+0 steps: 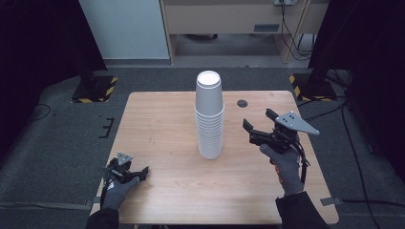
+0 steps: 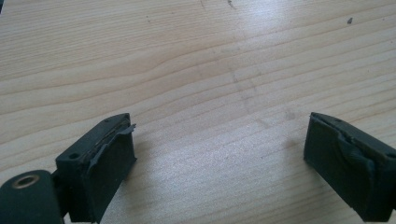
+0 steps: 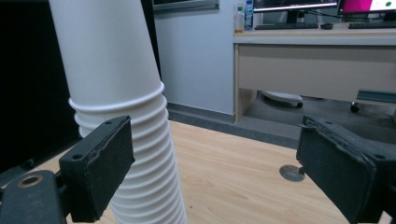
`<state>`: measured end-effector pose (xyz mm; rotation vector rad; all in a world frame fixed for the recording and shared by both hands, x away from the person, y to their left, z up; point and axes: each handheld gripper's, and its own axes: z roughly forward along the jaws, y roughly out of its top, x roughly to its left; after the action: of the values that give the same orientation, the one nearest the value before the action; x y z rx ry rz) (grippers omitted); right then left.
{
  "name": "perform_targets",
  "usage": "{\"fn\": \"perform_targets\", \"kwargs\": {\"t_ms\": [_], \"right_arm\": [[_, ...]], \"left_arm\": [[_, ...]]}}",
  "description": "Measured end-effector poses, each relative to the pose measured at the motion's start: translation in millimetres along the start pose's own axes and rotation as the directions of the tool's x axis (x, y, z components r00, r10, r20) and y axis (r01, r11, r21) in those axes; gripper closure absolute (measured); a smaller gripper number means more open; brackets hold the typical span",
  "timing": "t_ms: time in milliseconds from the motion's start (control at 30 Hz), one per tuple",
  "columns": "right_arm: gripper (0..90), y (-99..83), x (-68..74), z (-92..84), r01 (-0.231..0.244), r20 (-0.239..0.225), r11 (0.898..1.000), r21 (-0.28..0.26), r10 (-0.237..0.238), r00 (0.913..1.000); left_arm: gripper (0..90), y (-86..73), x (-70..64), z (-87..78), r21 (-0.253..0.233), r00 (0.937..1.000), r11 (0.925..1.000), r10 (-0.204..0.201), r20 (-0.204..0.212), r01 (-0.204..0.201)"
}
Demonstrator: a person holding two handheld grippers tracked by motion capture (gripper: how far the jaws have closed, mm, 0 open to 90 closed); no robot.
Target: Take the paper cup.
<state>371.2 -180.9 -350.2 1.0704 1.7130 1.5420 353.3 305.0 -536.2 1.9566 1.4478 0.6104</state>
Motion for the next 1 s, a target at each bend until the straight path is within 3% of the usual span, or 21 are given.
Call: {"fn": "perform_targets", "kwargs": {"t_ms": [533,1000], "right_arm": [[11.0,34.8,28.5,26.8,0.028,-0.056,0.999,-0.027,-0.029,0.998],[11.0,48.3,45.7,52.1,0.032,-0.101,0.999,-0.023,-0.034,0.9943]], "left_arm": [[7.8,0.0,0.0,0.0,0.0,1.0,1.0,0.0,0.001,0.0],[7.7,0.0,0.0,0.0,0.001,1.0,1.0,0.0,0.001,0.0]]}}
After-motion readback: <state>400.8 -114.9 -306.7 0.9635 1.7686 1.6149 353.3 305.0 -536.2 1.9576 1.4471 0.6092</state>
